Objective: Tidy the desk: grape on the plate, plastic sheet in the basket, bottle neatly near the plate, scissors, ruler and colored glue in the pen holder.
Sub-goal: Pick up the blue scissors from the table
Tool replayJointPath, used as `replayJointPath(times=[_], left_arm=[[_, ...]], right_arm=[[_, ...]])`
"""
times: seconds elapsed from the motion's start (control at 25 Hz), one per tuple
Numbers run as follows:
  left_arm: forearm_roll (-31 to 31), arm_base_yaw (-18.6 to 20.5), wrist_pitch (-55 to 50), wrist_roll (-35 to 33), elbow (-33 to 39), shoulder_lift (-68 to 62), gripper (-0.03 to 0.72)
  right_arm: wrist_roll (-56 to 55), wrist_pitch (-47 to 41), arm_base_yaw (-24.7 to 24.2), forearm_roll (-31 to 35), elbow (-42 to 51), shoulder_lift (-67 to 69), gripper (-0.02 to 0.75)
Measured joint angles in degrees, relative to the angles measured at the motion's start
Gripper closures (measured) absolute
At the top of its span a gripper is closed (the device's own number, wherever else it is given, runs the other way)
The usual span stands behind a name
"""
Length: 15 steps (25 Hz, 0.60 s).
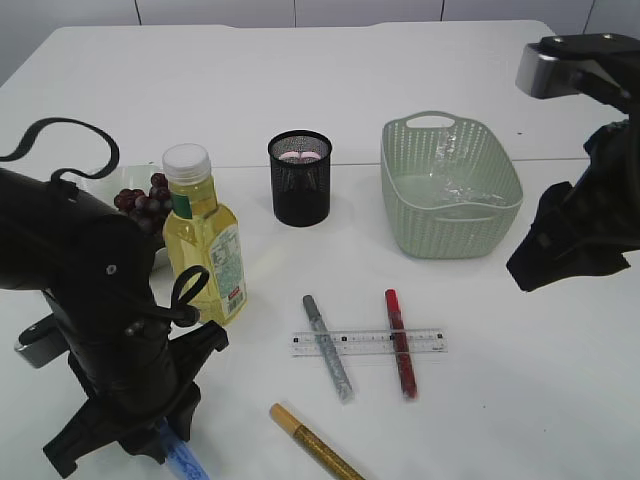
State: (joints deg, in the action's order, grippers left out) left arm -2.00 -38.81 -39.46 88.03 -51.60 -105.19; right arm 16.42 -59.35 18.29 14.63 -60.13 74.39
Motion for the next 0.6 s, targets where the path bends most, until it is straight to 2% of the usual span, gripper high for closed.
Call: replayJointPath(times=[0.6], left_arm=[[6.26, 0.0, -3.56, -0.24, 0.32, 12.05, 0.54]], right_arm=[[0.0, 0.1, 0.0, 0.0, 0.0, 0.0, 0.421]])
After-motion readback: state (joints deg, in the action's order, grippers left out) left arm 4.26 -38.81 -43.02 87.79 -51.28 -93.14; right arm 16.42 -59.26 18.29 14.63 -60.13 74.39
